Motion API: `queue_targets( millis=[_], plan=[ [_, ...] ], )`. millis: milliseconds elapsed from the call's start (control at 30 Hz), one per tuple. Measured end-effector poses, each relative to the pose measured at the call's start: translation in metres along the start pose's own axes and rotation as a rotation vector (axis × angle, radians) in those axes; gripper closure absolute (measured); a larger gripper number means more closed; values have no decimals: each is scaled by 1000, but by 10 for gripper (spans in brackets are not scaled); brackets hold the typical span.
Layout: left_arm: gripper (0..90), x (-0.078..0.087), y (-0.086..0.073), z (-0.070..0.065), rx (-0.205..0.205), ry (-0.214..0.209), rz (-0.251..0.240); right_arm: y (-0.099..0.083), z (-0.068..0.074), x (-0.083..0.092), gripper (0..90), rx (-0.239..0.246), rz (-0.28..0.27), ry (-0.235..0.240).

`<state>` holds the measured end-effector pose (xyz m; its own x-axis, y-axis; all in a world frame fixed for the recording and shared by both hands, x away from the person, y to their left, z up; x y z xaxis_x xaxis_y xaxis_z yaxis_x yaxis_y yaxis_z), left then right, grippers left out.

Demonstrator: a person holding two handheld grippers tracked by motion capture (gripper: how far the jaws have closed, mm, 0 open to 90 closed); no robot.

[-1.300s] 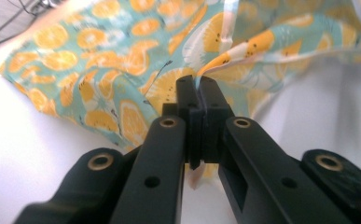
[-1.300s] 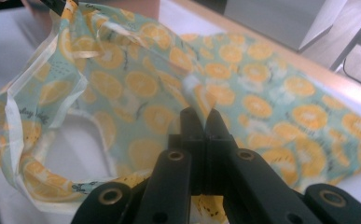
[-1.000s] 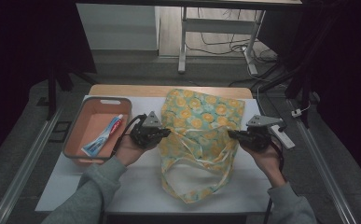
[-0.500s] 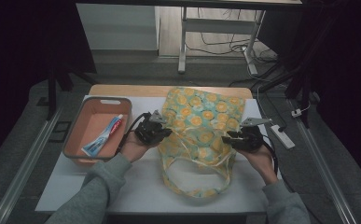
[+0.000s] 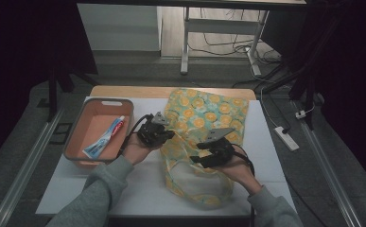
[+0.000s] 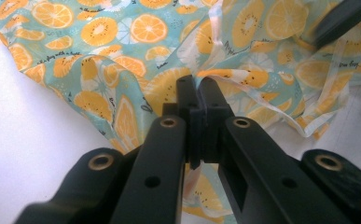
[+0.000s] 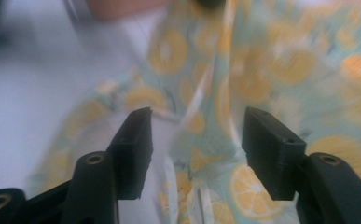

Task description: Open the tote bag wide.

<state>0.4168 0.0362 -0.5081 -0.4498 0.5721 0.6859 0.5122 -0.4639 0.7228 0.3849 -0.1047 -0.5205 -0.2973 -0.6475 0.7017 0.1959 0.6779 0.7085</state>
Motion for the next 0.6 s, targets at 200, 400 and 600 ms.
queue_targets(
  millis=[200,400,600],
  plan=[
    [886,0,-1,1,5,-9,-3,-13,-3,-31,726,2,79,-16],
    [887,2,-2,2,9,-14,-9,-10,-5,-33,896,-3,48,-33],
    [854,5,-5,1,2,-7,-18,-3,-9,-20,899,43,24,-81]
  ],
)
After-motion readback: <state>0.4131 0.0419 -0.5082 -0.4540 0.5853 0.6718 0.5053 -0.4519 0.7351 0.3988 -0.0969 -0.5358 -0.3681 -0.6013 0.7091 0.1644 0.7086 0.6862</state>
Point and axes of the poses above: each handheld gripper's, and its own axes: x roughly backward along the jaws, y roughly out of its top, z roughly to its left, the point moved 9 cm from there along -x, roughly forward along the jaws, and after that the axes turned 5 degrees about x, right-handed, at the moved point
